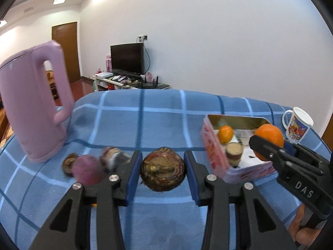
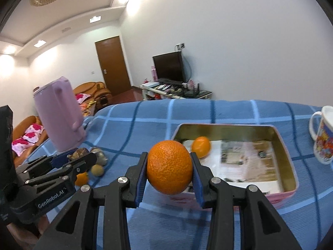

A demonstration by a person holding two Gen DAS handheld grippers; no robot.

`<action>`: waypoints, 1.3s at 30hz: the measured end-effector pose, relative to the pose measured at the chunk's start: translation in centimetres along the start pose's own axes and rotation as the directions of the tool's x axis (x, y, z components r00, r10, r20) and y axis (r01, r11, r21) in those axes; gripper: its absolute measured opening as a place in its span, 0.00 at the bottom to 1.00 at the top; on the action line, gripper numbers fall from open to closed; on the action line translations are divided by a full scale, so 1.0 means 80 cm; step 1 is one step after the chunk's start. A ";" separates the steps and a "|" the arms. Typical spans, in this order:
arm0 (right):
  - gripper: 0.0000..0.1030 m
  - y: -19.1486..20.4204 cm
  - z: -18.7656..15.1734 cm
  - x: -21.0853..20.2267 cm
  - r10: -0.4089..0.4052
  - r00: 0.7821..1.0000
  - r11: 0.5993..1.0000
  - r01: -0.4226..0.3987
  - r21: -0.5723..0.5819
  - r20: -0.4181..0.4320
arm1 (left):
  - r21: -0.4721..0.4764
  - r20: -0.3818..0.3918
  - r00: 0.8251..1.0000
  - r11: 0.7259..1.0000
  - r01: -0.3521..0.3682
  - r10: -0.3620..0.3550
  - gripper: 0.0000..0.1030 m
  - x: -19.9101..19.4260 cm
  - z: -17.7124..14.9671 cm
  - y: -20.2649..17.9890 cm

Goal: Organize fruits
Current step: 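Carry the brown root and orange toward the pink tin with both tools, then release the brown root and orange into the pink tin with both tools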

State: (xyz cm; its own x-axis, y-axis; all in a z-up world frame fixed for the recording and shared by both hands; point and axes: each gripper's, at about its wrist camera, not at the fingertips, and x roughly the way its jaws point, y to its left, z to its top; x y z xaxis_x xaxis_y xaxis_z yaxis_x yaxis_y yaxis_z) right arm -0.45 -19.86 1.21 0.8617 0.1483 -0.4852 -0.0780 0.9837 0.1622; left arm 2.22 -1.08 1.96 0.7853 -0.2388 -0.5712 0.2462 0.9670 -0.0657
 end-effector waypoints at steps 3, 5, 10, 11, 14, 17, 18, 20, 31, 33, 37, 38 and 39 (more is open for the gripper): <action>0.39 -0.013 0.003 -0.001 -0.027 1.000 1.000 0.027 0.001 0.007 | -0.004 -0.004 1.000 1.000 0.019 -0.019 0.42 0.003 0.003 -0.015; 0.39 -0.023 0.005 -0.003 -0.038 0.999 0.999 0.038 0.008 0.009 | 0.003 -0.005 1.000 1.000 0.030 -0.030 0.42 0.008 0.007 -0.028; 0.39 -0.046 0.007 -0.002 -0.094 0.996 0.996 0.094 0.009 0.010 | 0.028 0.002 0.999 0.998 0.048 -0.048 0.42 0.016 0.012 -0.060; 0.39 -0.049 0.008 -0.002 -0.100 0.995 0.995 0.100 0.010 0.010 | 0.034 0.003 0.999 0.998 0.054 -0.054 0.42 0.018 0.014 -0.068; 0.39 -0.064 0.010 -0.003 -0.126 0.992 0.992 0.126 0.018 0.012 | 0.048 0.008 0.998 0.997 0.061 -0.061 0.42 0.023 0.018 -0.089; 0.39 -0.079 0.013 -0.002 -0.170 0.985 0.985 0.170 0.014 0.015 | 0.057 0.005 0.997 0.996 0.073 -0.073 0.42 0.031 0.022 -0.108; 0.39 -0.084 0.013 -0.001 -0.182 0.983 0.983 0.182 0.014 0.014 | 0.059 0.006 0.997 0.995 0.075 -0.076 0.42 0.032 0.023 -0.113; 0.39 -0.097 0.014 0.000 -0.199 0.980 0.980 0.199 0.026 0.007 | 0.070 0.008 0.997 0.995 0.076 -0.077 0.42 0.038 0.024 -0.128; 0.39 -0.161 0.020 0.008 -0.250 0.968 0.964 0.252 0.087 -0.034 | 0.124 -0.013 0.998 0.991 0.056 -0.055 0.42 0.069 0.021 -0.173; 0.39 -0.164 0.019 0.011 -0.246 0.968 0.964 0.249 0.093 -0.044 | 0.124 -0.020 0.998 0.991 0.054 -0.052 0.42 0.077 0.019 -0.175; 0.39 -0.162 0.016 0.024 -0.238 0.968 0.967 0.244 0.079 -0.078 | 0.121 -0.046 0.998 0.991 0.055 -0.049 0.42 0.092 0.020 -0.184; 0.39 -0.161 0.016 0.027 -0.239 0.968 0.967 0.245 0.073 -0.081 | 0.129 -0.049 0.998 0.990 0.056 -0.050 0.42 0.094 0.019 -0.187; 0.39 -0.159 0.016 0.030 -0.251 0.964 0.965 0.256 0.059 -0.085 | 0.136 -0.051 0.998 0.989 0.055 -0.049 0.42 0.095 0.018 -0.189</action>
State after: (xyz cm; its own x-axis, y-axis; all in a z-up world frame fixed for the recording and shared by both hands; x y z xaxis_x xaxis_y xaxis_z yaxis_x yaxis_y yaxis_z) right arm 3.24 -32.12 -0.94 0.8076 -0.0953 -0.5819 0.1752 0.9811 0.0824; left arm 5.29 -17.68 -0.26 0.7423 -0.2809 -0.6083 0.3643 0.9312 0.0146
